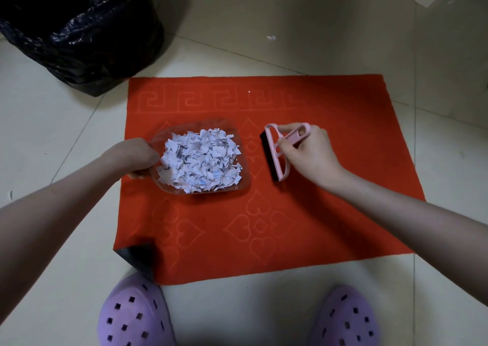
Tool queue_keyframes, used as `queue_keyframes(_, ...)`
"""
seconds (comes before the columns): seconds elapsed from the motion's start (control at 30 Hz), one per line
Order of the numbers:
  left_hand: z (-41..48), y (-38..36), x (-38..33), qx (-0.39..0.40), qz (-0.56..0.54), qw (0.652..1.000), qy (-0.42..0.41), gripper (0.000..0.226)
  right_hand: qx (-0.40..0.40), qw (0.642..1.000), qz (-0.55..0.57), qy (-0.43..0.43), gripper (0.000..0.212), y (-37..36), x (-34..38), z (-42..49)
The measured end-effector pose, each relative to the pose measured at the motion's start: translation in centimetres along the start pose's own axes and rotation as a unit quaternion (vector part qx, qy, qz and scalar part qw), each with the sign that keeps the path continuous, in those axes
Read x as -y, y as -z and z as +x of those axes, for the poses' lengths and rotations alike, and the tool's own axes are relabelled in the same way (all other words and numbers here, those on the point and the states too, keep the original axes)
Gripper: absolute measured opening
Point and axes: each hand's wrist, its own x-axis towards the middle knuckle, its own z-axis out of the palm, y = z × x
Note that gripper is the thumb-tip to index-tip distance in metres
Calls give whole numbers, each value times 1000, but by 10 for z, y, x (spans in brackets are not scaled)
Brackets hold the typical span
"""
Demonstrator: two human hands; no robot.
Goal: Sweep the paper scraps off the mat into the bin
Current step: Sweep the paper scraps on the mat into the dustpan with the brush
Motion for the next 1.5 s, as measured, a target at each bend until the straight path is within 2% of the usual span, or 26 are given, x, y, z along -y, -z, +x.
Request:
queue_keyframes(0.23, -3, 2, -1, -5, 4, 1000, 5, 30, 46, 998, -24, -23, 28, -17, -2, -2)
queue_keyframes(0.33, -2, 1, -1, -5, 7, 1000, 2, 33, 90, 996, 20, -5, 28, -29, 8, -9)
queue_keyframes(0.4, -2, 0, 0, -8, 8, 1000, 0, 34, 74, 995, 58, 8, 29, -23, 13, -11)
queue_keyframes(0.53, 1, -1, 3, -9, 9, 1000, -5, 34, 8, 999, 38, 24, 29, 4, 9, -12)
queue_keyframes(0.63, 5, -2, 5, 3, 1, 1000, -8, 32, 4, 999, 38, -4, 28, 15, 2, -13)
queue_keyframes(0.8, 10, -7, 7, 15, -20, 1000, -15, 34, 47, 999, 27, 4, 26, 19, -2, -9)
queue_keyframes(1.0, 17, -9, 15, 7, -79, 996, -44, 29, -34, 999, 20, -22, 24, 27, -20, 11)
queue_keyframes(1.27, 10, -3, 17, 26, -209, 976, -64, 18, -5, 1000, 5, -15, 25, 21, -26, 17)
queue_keyframes(1.5, 21, 4, 24, 18, -141, 988, -57, 23, 8, 1000, -26, 2, 28, 14, -15, 24)
